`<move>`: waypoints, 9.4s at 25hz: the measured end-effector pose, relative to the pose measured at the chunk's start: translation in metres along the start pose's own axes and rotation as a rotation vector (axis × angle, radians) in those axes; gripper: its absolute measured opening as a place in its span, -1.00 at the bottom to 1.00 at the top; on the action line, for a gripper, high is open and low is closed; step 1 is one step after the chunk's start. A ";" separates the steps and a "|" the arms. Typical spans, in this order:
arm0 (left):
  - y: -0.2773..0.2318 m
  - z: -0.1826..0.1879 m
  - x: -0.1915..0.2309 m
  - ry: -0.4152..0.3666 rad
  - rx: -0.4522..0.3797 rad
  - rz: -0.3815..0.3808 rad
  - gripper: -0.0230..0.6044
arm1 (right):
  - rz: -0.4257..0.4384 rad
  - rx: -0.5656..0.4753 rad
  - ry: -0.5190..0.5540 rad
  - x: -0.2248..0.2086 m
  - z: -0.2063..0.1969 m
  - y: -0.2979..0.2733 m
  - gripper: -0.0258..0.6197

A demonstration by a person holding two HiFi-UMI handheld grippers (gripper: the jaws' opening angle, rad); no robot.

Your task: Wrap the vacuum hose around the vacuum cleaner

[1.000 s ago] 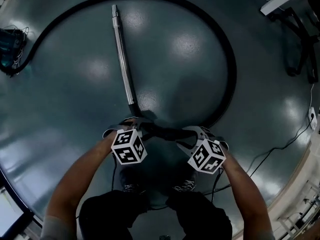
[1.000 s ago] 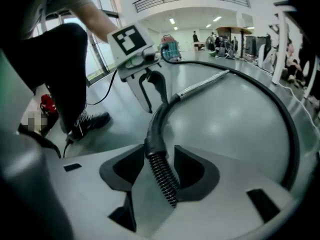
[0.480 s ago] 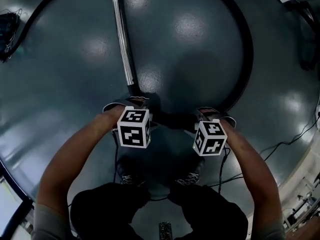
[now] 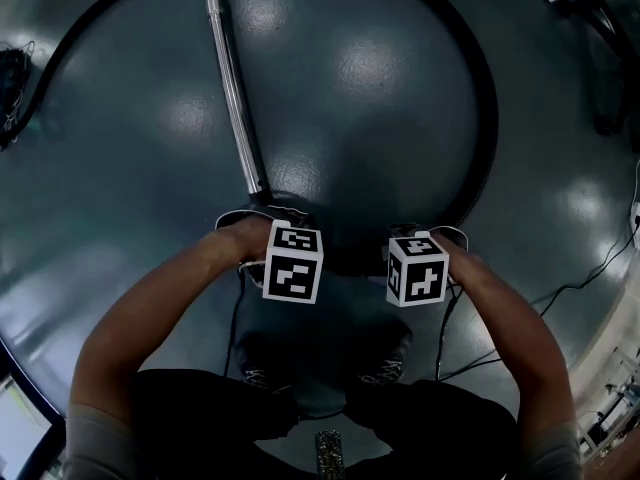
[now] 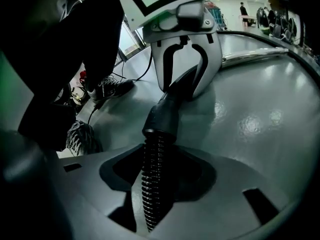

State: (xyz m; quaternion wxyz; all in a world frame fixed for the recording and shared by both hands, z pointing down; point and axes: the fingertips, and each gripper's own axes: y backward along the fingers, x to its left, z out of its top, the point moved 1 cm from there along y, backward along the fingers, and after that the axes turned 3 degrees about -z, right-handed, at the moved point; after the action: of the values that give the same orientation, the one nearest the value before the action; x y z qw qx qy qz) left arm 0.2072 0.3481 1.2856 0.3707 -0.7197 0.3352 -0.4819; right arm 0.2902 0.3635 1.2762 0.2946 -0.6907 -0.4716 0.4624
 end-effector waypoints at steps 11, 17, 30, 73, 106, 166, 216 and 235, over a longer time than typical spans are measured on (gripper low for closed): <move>0.031 0.005 0.000 -0.098 -0.039 0.058 -0.24 | -0.048 -0.070 0.000 -0.001 0.023 0.055 -0.39; 0.068 0.046 -0.015 -0.168 -0.083 0.098 -0.24 | -0.028 -0.100 0.003 0.004 0.046 0.119 -0.39; 0.187 0.075 -0.033 -0.117 -0.196 0.150 -0.41 | -0.194 -0.168 0.117 0.013 0.107 0.250 -0.39; 0.639 0.314 -0.252 0.194 -0.487 0.166 -0.42 | -0.625 -0.854 -0.681 0.209 0.208 0.750 -0.23; 0.819 0.176 -0.257 0.012 -0.288 0.106 -0.41 | -0.686 -0.076 0.264 0.112 0.419 0.879 -0.02; 1.043 0.105 -0.028 0.413 -0.843 0.950 -0.73 | -0.752 -0.147 0.231 -0.110 0.499 0.996 -0.29; 1.154 -0.017 -0.101 1.125 -1.291 1.298 -0.73 | -0.402 -0.207 0.384 -0.174 0.470 0.757 -0.45; 1.117 -0.194 -0.117 1.090 -1.290 1.082 -0.29 | -0.571 0.167 0.413 -0.209 0.543 0.789 -0.46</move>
State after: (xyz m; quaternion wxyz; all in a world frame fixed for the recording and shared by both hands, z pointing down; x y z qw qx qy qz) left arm -0.1522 -0.1540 0.3272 -0.1254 -0.2148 0.9387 -0.2388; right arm 0.0647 -0.1461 0.4698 0.5562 -0.5837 -0.5365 0.2490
